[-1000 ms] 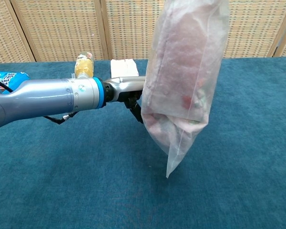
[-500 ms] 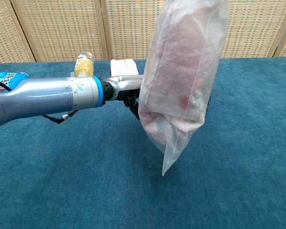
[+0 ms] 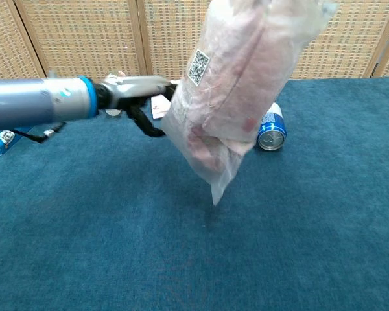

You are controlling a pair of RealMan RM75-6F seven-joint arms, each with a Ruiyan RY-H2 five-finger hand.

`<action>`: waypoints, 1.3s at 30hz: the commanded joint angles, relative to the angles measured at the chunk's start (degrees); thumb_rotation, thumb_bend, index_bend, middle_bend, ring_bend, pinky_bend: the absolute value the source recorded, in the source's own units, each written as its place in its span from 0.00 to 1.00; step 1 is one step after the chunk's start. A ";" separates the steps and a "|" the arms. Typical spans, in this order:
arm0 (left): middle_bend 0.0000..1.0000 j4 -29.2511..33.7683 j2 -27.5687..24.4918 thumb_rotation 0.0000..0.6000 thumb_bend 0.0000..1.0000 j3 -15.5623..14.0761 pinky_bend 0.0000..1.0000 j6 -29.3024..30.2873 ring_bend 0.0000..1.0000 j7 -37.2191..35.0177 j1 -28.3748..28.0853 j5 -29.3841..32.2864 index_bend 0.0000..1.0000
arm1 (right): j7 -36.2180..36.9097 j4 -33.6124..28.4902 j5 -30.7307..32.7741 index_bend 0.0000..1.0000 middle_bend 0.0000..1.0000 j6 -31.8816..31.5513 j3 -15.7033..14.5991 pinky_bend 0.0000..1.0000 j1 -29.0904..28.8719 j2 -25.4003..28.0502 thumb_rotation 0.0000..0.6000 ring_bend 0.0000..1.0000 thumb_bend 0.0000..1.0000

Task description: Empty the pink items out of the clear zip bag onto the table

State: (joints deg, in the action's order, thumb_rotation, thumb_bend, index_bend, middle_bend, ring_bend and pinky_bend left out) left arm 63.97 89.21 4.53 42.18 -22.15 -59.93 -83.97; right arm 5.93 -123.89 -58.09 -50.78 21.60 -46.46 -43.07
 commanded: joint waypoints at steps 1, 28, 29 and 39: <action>0.00 3.90 -8.07 1.00 0.54 -2.03 0.00 2.14 0.00 3.69 4.04 0.86 0.74 | 1.69 3.99 -0.97 0.77 0.00 0.15 -2.10 0.00 1.56 -2.92 1.00 0.00 0.64; 0.00 8.71 -32.28 1.00 0.56 -8.92 0.00 2.33 0.00 5.46 17.74 4.81 0.74 | 7.35 28.46 -3.50 0.77 0.00 3.96 -10.22 0.00 6.16 -19.71 1.00 0.00 0.64; 0.00 8.52 -32.60 1.00 0.56 -8.86 0.00 2.18 0.00 5.65 18.03 5.13 0.74 | 7.64 28.72 -3.73 0.77 0.00 4.01 -10.23 0.00 6.36 -19.68 1.00 0.00 0.64; 0.00 8.64 -32.09 1.00 0.14 -7.10 0.00 1.61 0.00 5.78 20.64 8.06 0.00 | 1.78 28.99 -10.60 0.00 0.00 -3.25 -11.82 0.00 9.77 -18.39 1.00 0.00 0.00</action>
State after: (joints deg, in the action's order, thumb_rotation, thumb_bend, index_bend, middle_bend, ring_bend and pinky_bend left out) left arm 71.56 57.29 -3.07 43.77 -15.96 -39.78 -76.74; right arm 11.45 -94.62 -66.16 -50.39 10.60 -38.15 -62.15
